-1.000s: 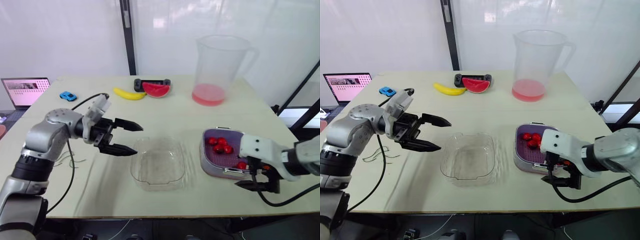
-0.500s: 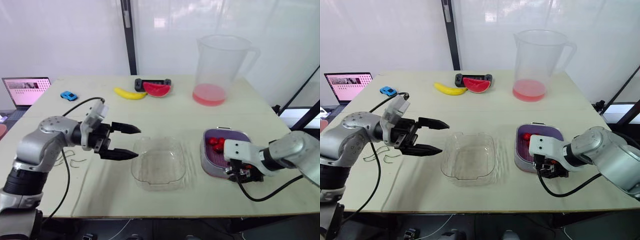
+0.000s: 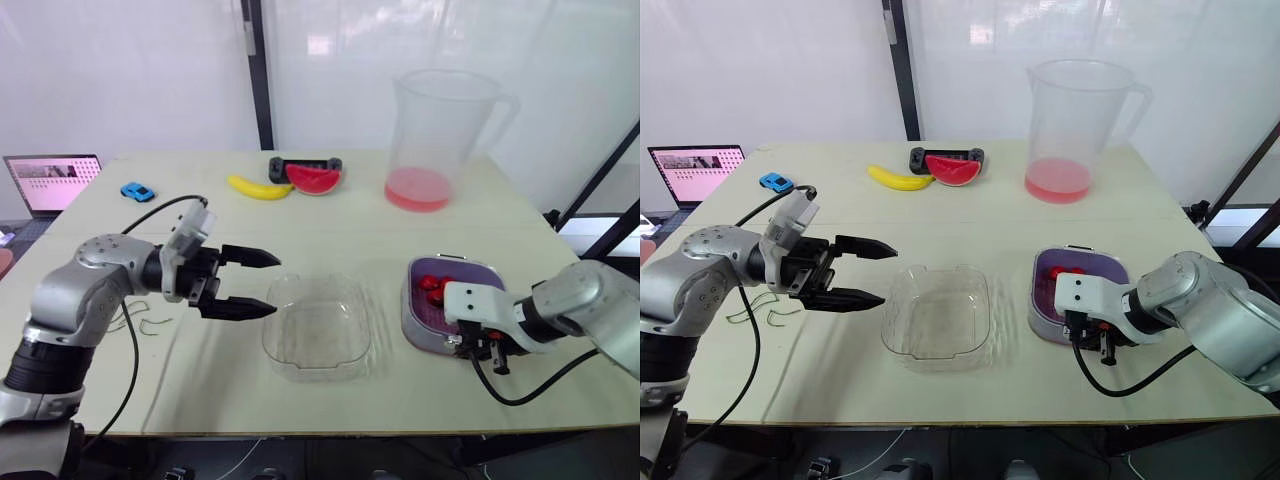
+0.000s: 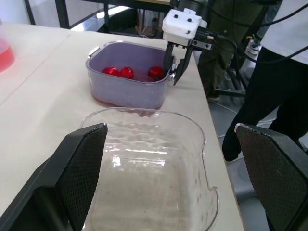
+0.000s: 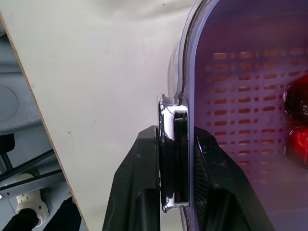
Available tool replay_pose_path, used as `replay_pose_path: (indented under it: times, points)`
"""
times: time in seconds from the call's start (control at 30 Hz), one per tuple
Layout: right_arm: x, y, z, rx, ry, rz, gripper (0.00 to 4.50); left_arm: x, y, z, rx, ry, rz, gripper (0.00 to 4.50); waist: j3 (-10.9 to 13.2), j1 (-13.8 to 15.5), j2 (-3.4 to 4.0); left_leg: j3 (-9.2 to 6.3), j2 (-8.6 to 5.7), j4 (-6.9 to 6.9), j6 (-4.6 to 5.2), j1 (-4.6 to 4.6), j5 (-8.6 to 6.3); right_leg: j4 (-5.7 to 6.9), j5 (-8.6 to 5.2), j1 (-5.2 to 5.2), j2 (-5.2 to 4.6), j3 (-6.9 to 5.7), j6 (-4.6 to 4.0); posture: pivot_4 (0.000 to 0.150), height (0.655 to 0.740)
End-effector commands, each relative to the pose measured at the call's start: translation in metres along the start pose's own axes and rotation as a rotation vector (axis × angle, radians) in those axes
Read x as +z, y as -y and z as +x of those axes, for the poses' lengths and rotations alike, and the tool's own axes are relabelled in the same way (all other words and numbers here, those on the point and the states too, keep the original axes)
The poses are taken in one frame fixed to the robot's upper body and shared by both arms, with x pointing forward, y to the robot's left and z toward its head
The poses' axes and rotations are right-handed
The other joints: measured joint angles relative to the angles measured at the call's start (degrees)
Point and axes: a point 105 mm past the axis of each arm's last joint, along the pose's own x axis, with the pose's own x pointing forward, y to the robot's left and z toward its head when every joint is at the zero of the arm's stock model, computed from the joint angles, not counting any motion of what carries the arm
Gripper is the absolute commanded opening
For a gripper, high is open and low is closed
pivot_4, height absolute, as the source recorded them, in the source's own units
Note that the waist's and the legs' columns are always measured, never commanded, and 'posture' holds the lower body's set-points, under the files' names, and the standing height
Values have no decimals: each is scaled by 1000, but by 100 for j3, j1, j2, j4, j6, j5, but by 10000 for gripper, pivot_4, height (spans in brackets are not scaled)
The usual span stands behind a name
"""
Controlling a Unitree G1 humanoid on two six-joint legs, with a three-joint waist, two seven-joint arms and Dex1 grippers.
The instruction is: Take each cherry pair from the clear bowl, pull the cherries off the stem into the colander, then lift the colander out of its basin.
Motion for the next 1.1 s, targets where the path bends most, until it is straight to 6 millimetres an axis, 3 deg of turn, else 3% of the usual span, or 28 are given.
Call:
replay_pose_path:
  times: [0.03,0.27,0.57,1.1]
  points:
    - [8,4,-12,-52,10,-33,8365,12,0,-2,5,16,54,45000,0,0,0,0,0,0,0,0,0,0,0,0,0,0,0,1500,7400]
    - [12,3,-19,-71,21,-42,8365,14,-4,1,-7,25,59,45000,0,1,0,1,-1,0,0,0,0,0,0,0,0,0,0,1500,7400]
    - [30,-5,-42,-78,94,-16,8365,16,-13,9,-29,54,85,45000,0,1,0,0,-3,-1,0,0,0,2,0,-1,0,-1,0,1500,7400]
    - [29,3,-57,-147,107,-25,8365,19,-18,12,-46,76,89,45000,0,0,0,1,-2,0,0,0,0,3,0,-1,1,-1,0,1500,7400]
